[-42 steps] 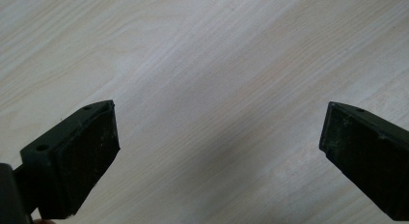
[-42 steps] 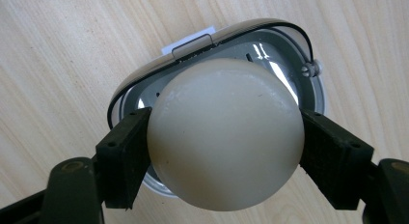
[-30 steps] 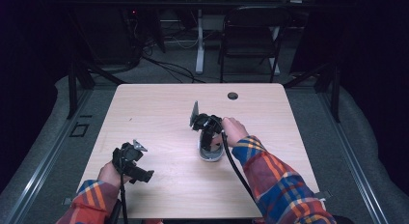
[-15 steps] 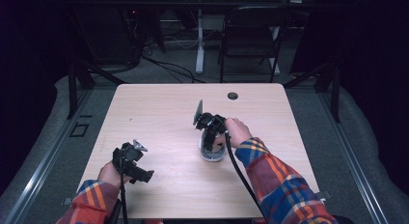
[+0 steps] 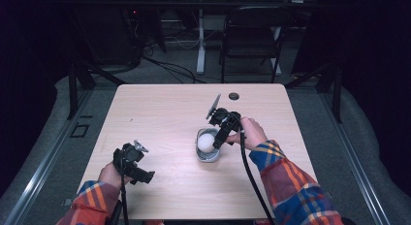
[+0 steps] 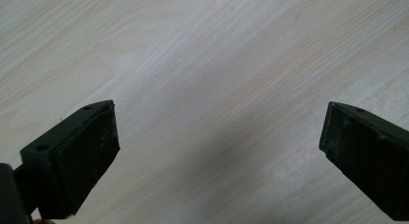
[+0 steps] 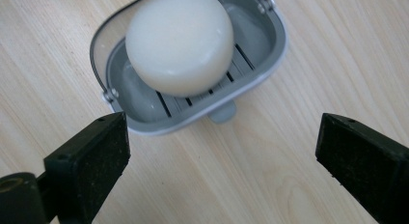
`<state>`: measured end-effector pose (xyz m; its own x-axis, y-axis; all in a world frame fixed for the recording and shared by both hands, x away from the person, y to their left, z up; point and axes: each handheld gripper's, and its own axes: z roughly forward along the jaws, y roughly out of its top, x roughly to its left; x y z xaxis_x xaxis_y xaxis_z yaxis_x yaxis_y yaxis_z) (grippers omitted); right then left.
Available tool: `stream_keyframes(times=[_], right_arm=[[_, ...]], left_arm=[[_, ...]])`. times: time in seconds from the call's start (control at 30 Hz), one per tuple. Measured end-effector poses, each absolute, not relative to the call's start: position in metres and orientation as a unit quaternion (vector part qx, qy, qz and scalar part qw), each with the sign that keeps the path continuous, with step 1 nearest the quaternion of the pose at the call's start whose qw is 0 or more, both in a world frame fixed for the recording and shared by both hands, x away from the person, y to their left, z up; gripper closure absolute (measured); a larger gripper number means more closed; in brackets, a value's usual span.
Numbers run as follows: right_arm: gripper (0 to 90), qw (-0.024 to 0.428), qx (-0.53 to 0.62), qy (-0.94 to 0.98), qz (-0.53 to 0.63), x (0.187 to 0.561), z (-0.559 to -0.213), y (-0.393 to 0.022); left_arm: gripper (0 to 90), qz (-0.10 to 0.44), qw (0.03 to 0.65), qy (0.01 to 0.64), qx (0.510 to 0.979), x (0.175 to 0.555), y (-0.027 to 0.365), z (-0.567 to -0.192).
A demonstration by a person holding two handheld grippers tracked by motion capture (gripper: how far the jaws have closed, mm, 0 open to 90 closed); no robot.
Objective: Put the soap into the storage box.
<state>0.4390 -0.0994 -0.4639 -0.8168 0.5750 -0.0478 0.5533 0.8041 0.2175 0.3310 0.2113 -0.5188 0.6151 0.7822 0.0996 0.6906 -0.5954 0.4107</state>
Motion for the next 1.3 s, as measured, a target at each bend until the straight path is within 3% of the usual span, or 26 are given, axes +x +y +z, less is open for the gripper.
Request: stream_keyframes(times=[0.67,1.3], right_arm=[[0.0,0.093,0.361,0.925,0.077,0.403,-0.470,-0.196],[0.0,0.071,0.412,0.907,0.058,0.368,-0.512,-0.265]], left_arm=[[0.3,0.138,0.167,0.417,0.883,0.331,0.210,-0.519],[0.3,0.139,0.166,0.415,0.884,0.331,0.210,-0.519]])
